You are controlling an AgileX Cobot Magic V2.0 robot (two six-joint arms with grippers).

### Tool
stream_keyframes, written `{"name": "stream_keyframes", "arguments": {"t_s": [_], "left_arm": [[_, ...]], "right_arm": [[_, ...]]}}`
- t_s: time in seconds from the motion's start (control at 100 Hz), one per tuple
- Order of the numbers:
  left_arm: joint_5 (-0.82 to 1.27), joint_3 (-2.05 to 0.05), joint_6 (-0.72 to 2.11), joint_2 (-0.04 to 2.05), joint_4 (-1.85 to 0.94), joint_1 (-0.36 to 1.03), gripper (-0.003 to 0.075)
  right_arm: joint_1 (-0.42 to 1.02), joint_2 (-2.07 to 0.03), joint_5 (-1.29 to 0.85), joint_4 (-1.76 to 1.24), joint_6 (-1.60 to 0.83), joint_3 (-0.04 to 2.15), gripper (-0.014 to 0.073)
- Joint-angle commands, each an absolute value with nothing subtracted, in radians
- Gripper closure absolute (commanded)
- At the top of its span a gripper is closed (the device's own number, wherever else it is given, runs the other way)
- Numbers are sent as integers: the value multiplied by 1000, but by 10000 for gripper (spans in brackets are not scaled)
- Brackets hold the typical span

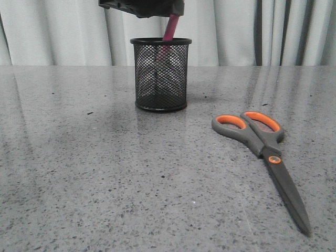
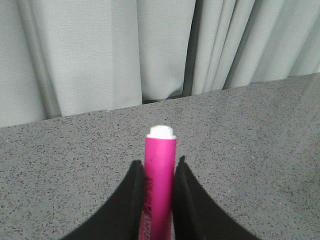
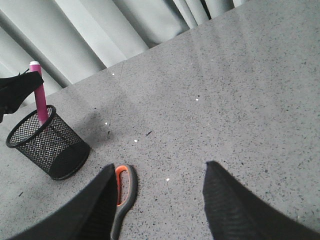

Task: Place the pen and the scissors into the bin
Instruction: 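Lift the pink marker with the left gripper and drop it into the mesh holder, then lower the right gripper onto the scissors blades and close on them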

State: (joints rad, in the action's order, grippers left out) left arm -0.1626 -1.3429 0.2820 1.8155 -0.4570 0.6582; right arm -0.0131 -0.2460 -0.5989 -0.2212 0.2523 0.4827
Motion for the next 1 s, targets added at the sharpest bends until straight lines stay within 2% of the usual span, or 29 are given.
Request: {"name": "stream_keyframes", "arguments": {"t_s": [0.0, 0.11, 0.16, 0.21, 0.36, 0.43, 0.55, 0.71, 0.77, 0.99], "left_arm": [[-214, -1371, 285, 1768, -447, 663, 739], [-166, -1371, 285, 1760, -449, 663, 734], [-159, -1371, 285, 1755, -449, 663, 702], [-159, -1371, 285, 1751, -449, 663, 638], [-156, -1371, 285, 1723, -449, 663, 367], [-149, -1371, 285, 1696, -449, 663, 297], [-138, -1371, 285, 1629, -447, 663, 293], [-53, -1371, 285, 1480, -447, 663, 335], [17, -1371, 285, 1415, -447, 663, 345], [342, -1367, 285, 1262, -440, 663, 346]], "right_arm": [[-16, -266, -521, -226, 244, 517, 242], [-16, -266, -529, -226, 244, 517, 242], [-16, -266, -536, -226, 244, 517, 242], [-16, -266, -536, -226, 244, 517, 242], [-16, -273, -525, -224, 202, 517, 242], [-16, -289, -523, -224, 172, 517, 242], [-16, -344, -541, -295, 96, 537, 242], [0, -470, -611, -525, -197, 629, 242], [11, -530, -668, -542, -276, 682, 240], [76, -809, -910, -542, -333, 936, 239]]}}
